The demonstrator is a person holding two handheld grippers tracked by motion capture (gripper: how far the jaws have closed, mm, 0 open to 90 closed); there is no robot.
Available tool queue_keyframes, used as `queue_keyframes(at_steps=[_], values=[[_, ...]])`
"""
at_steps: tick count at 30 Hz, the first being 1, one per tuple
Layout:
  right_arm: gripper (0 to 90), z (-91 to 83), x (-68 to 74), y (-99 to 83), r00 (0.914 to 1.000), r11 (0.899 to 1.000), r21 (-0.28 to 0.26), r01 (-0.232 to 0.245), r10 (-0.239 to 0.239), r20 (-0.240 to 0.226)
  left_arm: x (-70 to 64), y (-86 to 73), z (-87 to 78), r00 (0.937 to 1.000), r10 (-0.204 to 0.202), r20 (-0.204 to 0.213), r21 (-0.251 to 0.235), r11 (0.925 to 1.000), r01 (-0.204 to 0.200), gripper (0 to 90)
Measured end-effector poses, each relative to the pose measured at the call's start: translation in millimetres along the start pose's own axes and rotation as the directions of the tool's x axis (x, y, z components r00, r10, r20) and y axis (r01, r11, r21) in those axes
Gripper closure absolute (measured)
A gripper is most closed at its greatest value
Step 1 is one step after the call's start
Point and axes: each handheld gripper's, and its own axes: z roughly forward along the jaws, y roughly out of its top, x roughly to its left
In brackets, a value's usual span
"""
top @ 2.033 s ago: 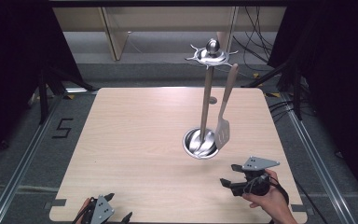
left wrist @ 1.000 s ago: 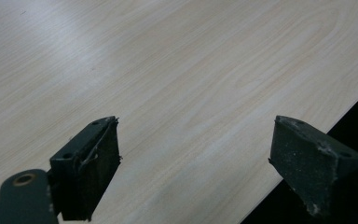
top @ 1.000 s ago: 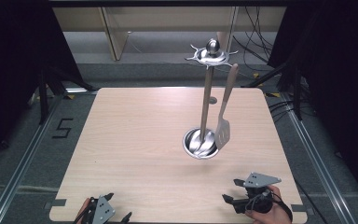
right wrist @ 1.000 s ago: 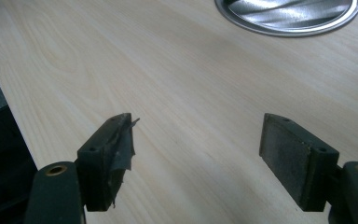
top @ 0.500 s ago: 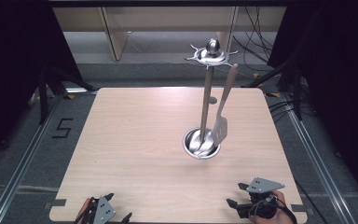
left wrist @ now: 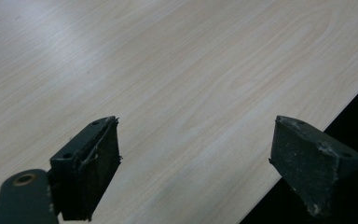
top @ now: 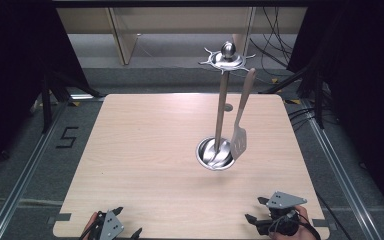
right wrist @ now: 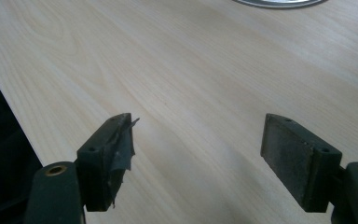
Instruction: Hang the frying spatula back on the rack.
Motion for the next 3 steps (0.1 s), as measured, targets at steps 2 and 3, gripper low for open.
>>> queue_keyframes(at_steps=[2,3], values=[[26.5,-0.2,-2.4,-0.4,1.0,1.0,0.002,-0.005,0.005,-0.003,1.7,-0.3,0.8,0.9993,0.031,-0.02,0.016,0.9994,-0.031,14.9],[26.5,-0.2,-2.4,-0.4,1.0,1.0,0.002,-0.005,0.005,-0.003,1.7,-0.3,0.8,0.9993,0.031,-0.02,0.016,0.9994,-0.031,14.9]])
